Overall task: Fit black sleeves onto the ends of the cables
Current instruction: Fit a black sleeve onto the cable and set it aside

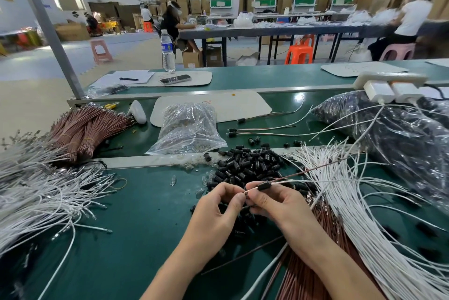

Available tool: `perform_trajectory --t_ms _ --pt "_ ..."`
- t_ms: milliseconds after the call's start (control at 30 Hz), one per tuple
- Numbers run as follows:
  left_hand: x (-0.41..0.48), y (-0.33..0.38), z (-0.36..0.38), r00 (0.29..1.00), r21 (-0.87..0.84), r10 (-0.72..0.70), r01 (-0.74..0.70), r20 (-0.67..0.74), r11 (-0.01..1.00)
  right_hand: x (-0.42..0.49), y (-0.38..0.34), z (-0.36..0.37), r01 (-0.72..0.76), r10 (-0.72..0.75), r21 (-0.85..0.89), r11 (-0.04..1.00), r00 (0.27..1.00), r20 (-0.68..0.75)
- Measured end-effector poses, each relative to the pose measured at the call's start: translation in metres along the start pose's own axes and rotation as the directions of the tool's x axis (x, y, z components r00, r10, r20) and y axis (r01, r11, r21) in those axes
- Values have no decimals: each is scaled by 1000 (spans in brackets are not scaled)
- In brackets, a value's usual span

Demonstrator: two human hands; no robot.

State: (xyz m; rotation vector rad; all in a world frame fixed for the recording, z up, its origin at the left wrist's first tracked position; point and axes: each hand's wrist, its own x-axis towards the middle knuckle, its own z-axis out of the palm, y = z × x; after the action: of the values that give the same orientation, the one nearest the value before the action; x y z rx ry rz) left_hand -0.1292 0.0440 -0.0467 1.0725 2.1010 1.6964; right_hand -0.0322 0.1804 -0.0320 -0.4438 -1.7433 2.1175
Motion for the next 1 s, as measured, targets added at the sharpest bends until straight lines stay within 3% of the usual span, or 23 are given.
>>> perform_trajectory --t_ms 467,1000 --pt "0 3 4 997 40 59 -56 -57 998 1 3 1 22 -27 -63 998 997 -79" --pt "-2 4 3 997 76 58 -54 -54 996 0 2 2 19 -23 -70 997 998 -58"
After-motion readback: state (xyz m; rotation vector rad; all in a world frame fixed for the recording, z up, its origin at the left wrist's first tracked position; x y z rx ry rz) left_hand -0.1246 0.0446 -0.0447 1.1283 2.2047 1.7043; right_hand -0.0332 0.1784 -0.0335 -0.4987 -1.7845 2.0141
